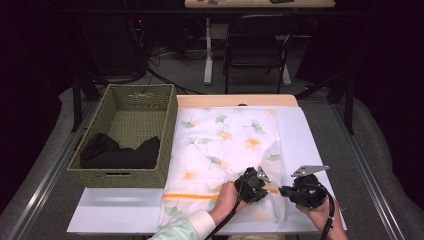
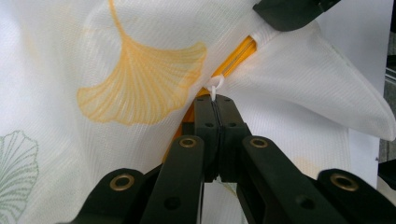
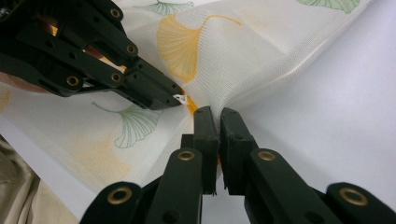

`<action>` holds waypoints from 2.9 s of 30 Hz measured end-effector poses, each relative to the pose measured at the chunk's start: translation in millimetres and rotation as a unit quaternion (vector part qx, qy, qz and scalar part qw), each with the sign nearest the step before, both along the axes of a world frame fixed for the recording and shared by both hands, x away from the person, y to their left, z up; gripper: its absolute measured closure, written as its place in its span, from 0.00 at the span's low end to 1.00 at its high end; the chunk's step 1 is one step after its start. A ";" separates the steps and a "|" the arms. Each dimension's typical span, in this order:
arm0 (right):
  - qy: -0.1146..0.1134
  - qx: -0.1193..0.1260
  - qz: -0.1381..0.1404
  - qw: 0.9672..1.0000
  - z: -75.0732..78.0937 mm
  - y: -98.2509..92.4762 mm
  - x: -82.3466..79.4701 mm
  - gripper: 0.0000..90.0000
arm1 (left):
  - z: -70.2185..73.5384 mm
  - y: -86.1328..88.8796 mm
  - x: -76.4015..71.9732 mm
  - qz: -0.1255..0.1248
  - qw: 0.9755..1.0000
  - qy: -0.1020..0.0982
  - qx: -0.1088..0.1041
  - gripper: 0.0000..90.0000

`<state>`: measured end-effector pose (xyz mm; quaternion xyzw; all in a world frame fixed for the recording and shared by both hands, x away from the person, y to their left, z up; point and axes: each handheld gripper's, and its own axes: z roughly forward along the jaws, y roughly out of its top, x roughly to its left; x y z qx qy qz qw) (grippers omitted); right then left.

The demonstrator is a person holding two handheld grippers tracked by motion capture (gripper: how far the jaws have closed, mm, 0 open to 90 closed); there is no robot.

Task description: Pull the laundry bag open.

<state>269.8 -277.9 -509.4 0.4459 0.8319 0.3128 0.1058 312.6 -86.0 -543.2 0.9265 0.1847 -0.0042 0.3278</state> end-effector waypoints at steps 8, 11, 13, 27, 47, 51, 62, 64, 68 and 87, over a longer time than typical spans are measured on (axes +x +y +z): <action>0.002 0.001 -0.009 1.000 1.4 -3.4 -0.8 0.96 | 2.2 6.7 -0.7 0.004 1.000 0.001 0.004 1.00; 0.000 -0.001 -0.008 1.000 1.9 -4.5 -1.3 0.96 | 3.7 9.0 -1.7 0.005 1.000 -0.001 0.005 1.00; 0.001 0.000 -0.011 1.000 2.3 -5.2 -2.1 0.96 | 4.8 11.4 -2.2 0.008 1.000 0.000 0.007 1.00; 0.005 -0.009 -0.024 1.000 0.5 -9.1 -0.1 0.96 | 5.5 38.8 -2.4 0.027 1.000 0.006 0.014 1.00; 0.006 -0.011 -0.028 1.000 -0.9 -10.6 0.6 0.96 | 6.6 75.6 -7.1 0.041 0.999 0.012 0.027 1.00; 0.004 -0.015 -0.026 1.000 -1.0 -10.7 0.7 0.96 | 9.2 83.0 -7.9 0.042 0.999 0.012 0.027 1.00; 0.009 -0.017 -0.029 0.999 -1.6 -10.2 1.1 0.96 | 12.5 102.8 -9.0 0.050 0.998 0.013 0.034 1.00; 0.007 -0.015 -0.027 0.999 -2.1 -9.8 1.5 0.96 | 14.1 106.3 -9.7 0.052 0.998 0.012 0.033 1.00; 0.006 -0.015 -0.027 1.000 -1.9 -9.4 1.3 0.96 | 15.4 111.4 -10.5 0.053 0.998 0.011 0.033 1.00; 0.010 -0.017 -0.033 0.999 -1.8 -9.8 1.3 0.96 | 15.0 134.0 -10.4 0.074 0.997 0.017 0.035 1.00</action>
